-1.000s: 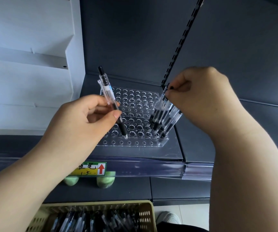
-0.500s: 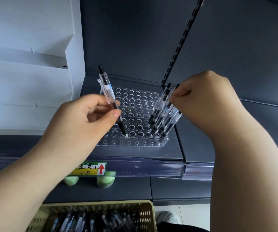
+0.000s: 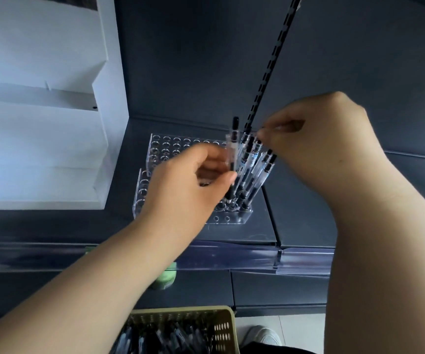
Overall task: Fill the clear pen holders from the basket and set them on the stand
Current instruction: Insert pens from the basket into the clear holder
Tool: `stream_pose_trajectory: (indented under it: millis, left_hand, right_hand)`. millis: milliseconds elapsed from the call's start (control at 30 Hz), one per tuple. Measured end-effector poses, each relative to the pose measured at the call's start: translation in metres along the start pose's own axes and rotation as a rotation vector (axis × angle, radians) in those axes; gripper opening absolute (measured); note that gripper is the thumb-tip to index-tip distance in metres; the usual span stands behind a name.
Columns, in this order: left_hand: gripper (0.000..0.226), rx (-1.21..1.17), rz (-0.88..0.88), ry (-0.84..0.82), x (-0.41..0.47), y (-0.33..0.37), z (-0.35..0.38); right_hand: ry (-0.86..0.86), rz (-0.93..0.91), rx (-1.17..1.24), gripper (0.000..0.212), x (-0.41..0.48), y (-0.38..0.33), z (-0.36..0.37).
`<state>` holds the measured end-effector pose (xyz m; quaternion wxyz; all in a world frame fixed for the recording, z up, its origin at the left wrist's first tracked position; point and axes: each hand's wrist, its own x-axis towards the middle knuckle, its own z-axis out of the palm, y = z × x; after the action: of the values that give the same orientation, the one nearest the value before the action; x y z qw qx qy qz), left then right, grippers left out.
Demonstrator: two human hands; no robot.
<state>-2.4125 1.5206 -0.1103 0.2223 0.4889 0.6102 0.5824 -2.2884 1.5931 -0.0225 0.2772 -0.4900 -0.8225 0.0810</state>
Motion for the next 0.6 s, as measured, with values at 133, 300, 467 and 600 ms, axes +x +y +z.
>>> stream_pose_trajectory:
  millis: [133,300,467,600]
  left_hand:
    - [0.02,0.073,-0.015,-0.004,0.0,-0.003,0.016]
    - [0.013,0.301,-0.036,-0.099,0.002,-0.01,0.025]
    - [0.012,0.378,-0.046,-0.116,0.002,-0.015,0.029]
    - [0.021,0.377,-0.065,-0.096,-0.001,-0.017,0.03]
  right_hand:
    - [-0.007,-0.009,0.034,0.007,-0.001,0.009,-0.005]
    - [-0.034,-0.028,0.061,0.007,-0.001,0.017,-0.008]
    - [-0.058,-0.042,0.078,0.006,-0.003,0.021,-0.008]
    - [-0.072,-0.051,0.075,0.007,-0.005,0.021,-0.007]
